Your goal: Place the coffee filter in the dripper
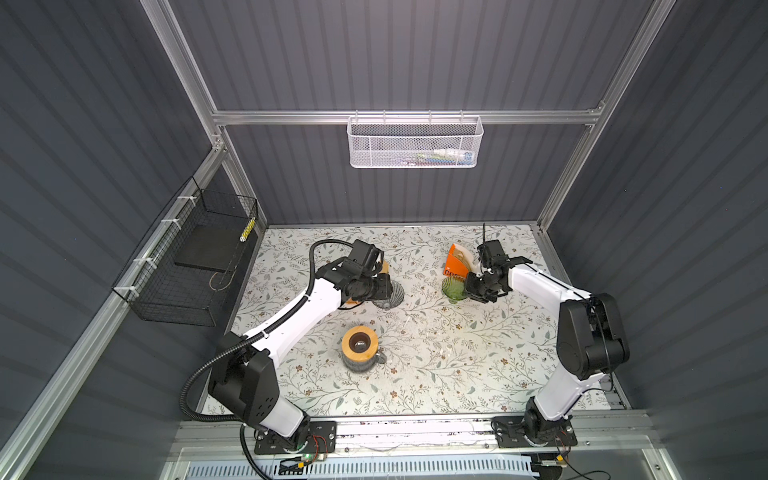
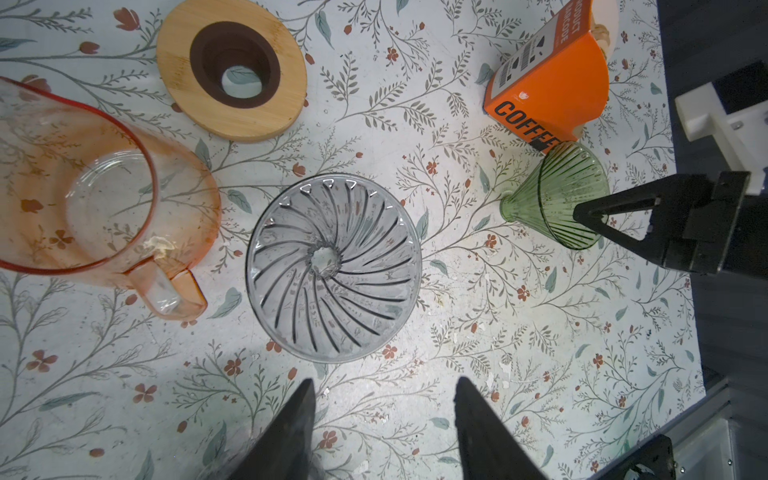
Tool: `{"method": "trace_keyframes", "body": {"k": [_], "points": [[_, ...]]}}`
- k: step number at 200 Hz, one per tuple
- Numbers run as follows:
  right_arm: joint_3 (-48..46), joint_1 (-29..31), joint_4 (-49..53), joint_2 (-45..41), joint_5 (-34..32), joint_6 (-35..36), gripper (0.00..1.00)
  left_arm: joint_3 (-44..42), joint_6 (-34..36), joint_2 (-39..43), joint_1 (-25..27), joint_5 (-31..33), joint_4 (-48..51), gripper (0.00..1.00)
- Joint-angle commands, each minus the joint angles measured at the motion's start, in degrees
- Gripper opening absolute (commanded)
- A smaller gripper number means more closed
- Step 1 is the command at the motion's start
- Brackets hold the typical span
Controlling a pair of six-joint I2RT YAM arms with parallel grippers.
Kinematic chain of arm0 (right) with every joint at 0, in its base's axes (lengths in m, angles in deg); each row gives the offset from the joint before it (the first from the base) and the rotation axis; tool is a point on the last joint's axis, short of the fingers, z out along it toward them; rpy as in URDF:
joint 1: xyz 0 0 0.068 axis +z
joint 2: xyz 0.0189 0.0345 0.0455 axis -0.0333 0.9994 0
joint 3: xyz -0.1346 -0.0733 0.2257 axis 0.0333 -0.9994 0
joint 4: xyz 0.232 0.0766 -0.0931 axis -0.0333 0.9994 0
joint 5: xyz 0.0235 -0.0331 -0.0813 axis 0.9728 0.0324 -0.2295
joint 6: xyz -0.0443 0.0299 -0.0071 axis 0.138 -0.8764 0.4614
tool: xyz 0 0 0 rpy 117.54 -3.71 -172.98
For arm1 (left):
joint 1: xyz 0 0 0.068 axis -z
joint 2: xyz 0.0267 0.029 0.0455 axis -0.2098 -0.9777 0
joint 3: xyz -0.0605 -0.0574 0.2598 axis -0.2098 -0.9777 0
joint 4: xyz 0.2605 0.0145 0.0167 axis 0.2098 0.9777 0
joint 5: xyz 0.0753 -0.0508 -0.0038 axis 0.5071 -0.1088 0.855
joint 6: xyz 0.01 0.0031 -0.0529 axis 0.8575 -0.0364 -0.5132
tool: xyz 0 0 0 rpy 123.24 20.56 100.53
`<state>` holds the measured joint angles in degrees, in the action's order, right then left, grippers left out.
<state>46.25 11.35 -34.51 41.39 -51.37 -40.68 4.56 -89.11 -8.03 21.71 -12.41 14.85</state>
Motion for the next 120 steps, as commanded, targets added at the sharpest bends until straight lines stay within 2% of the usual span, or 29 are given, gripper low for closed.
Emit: {"method": "trace_keyframes", "body": {"k": [1, 52, 120], "points": [[1.7, -0.2, -0.2, 1.5, 0.1, -0.1, 0.28, -1.0, -0.7, 2.3, 0.0, 0.7, 0.1, 0.55], [2.3, -0.2, -0.3, 2.6, 0.3, 0.1, 0.21, -1.6, -0.8, 3.0, 0.0, 1.1, 0.1, 0.55], [2.9, -0.2, 0.2, 3.1, 1.2, 0.0, 0.06, -2.3, -0.9, 4.2, 0.0, 1.7, 0.4, 0.55]]}}
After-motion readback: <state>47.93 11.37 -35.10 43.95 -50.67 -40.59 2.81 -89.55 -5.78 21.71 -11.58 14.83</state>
